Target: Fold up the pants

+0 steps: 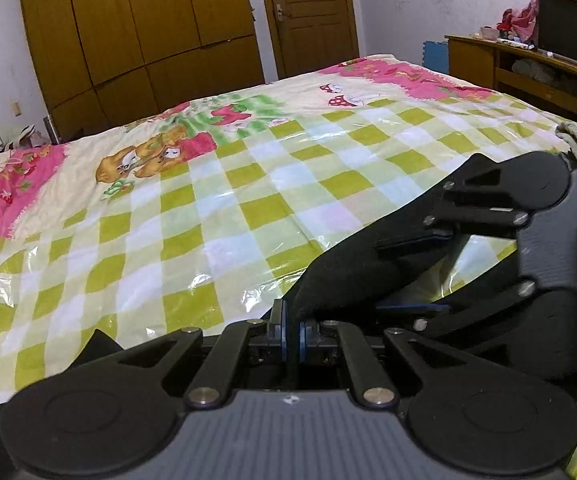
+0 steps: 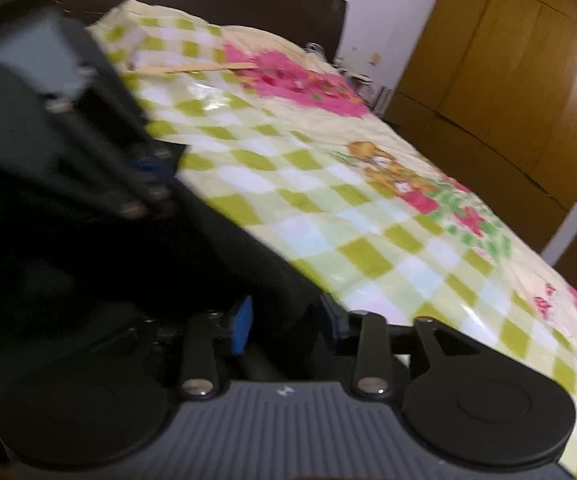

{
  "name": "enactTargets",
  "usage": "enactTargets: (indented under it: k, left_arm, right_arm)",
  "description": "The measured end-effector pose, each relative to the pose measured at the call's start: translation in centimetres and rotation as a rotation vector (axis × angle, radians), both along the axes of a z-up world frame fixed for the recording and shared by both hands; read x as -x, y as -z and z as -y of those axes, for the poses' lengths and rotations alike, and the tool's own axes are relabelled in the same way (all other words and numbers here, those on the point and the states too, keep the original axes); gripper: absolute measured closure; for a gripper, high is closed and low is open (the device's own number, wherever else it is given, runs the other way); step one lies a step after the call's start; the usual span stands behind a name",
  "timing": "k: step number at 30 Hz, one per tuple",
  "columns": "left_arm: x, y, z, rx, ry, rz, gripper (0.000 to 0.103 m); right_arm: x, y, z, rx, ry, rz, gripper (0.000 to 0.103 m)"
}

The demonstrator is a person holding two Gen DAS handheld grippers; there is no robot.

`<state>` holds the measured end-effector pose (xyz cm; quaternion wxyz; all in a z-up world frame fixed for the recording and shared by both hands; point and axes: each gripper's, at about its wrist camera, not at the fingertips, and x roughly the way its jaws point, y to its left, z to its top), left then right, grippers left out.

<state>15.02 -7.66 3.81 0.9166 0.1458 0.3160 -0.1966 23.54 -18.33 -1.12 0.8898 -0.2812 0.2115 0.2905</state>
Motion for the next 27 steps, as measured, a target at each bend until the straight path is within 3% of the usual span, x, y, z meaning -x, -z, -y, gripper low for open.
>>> enactTargets:
  k: [5, 7, 9, 15, 17, 20, 24, 27]
  left_arm:
    - [0.2, 0.3, 0.0, -0.002, 0.006, -0.009, 0.082]
    - [0.2, 0.4, -0.1, -0.005, 0.007, -0.011, 0.082]
    - [0.3, 0.4, -0.2, -0.005, 0.007, -0.013, 0.082]
    - [0.3, 1.2, 0.3, -0.007, 0.019, -0.026, 0.082]
    - [0.4, 1.4, 0.6, -0.02, 0.028, -0.026, 0.082]
    - [0.4, 1.2, 0.8, -0.024, 0.039, -0.032, 0.082]
    - [1.4, -0.7, 1.3, 0.0, 0.081, -0.008, 0.082]
    - [4.2, -2.8, 2.2, -0.001, 0.16, 0.027, 0.082]
  right_arm:
    - [-0.3, 1.0, -1.3, 0.028, 0.015, 0.017, 0.06]
    - [0.3, 1.1, -2.1, 0.065, -0.001, 0.073, 0.06]
    - [-0.3, 1.0, -1.7, 0.046, 0.057, 0.077, 0.064]
    - [-4.5, 0.1, 3.6, -0.059, 0.312, 0.029, 0.088]
    - [-5.7, 0.4, 4.6, -0.074, 0.323, -0.01, 0.097]
    - [-5.8, 0.8, 5.0, -0.06, 0.305, -0.041, 0.1]
    - [-4.5, -1.6, 6.4, -0.072, 0.296, -0.03, 0.1]
    - [-1.7, -5.3, 7.5, -0.061, 0.288, 0.05, 0.1]
